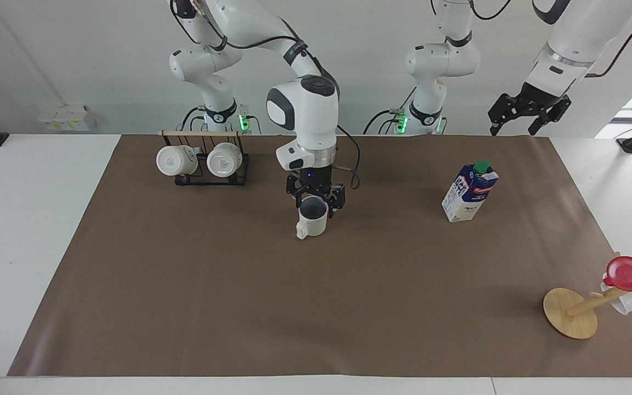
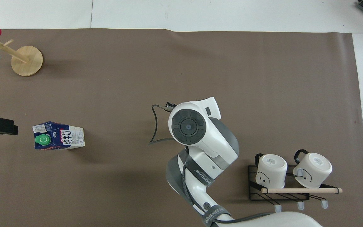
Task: Place cup and milk on table
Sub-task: 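Lower the white mug onto the table and open the right gripper, then withdraw the right gripper while the left gripper grasps the milk carton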
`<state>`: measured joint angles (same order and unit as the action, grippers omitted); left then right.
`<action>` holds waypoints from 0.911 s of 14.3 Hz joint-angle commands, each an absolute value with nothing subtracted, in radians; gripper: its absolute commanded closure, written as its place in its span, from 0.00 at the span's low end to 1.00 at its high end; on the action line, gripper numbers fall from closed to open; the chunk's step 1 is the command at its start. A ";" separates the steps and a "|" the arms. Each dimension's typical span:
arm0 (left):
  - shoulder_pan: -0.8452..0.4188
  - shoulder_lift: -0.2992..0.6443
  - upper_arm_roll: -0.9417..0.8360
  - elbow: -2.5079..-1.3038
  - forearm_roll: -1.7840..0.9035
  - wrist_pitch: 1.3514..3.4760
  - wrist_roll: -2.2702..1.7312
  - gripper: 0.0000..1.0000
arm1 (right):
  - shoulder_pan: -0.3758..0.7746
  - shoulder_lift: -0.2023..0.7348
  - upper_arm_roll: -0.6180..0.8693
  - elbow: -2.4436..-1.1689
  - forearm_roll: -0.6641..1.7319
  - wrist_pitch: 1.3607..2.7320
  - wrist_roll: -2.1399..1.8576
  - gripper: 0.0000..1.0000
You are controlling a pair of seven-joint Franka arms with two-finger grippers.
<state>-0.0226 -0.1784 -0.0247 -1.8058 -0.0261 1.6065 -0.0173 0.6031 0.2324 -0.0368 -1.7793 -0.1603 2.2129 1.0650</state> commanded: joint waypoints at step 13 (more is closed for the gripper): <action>-0.032 -0.273 -0.026 -2.195 -0.012 2.028 0.092 0.00 | 0.180 -0.038 -0.038 -1.799 -0.063 1.872 0.318 0.00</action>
<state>-0.0437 -0.2236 -0.0299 -2.1228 -0.0258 1.9724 0.0550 0.2373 -0.0053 -0.0474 -1.7805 -0.0845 1.8871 0.4045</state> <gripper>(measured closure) 0.000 0.000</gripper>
